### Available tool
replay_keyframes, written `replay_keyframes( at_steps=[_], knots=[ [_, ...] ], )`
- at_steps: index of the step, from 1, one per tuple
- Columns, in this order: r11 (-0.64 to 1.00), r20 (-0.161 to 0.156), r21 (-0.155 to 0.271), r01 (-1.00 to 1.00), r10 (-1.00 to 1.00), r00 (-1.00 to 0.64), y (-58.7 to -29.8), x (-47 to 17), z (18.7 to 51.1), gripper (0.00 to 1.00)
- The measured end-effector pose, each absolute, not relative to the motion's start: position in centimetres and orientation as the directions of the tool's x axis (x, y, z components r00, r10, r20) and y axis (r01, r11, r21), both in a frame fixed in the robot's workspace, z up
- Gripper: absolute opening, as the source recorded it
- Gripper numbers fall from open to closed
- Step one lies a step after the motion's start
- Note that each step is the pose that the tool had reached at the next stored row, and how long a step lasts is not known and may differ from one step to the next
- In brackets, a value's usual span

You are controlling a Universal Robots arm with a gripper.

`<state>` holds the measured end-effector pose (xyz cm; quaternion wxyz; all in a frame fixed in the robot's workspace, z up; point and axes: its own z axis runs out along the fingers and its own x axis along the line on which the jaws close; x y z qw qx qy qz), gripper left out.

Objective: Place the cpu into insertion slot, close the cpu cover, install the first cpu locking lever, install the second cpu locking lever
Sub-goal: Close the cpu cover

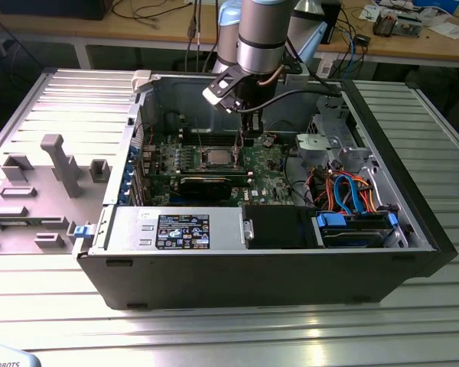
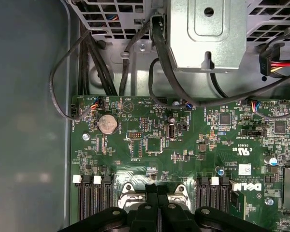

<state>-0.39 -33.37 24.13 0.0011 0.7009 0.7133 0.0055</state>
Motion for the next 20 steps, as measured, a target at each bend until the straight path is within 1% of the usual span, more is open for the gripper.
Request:
replay_keyframes(
  at_steps=[20],
  knots=[
    [0.018, 0.006, 0.009, 1.000, 1.000, -0.018, -33.37, -1.05, 23.96, 0.11]
  ],
)
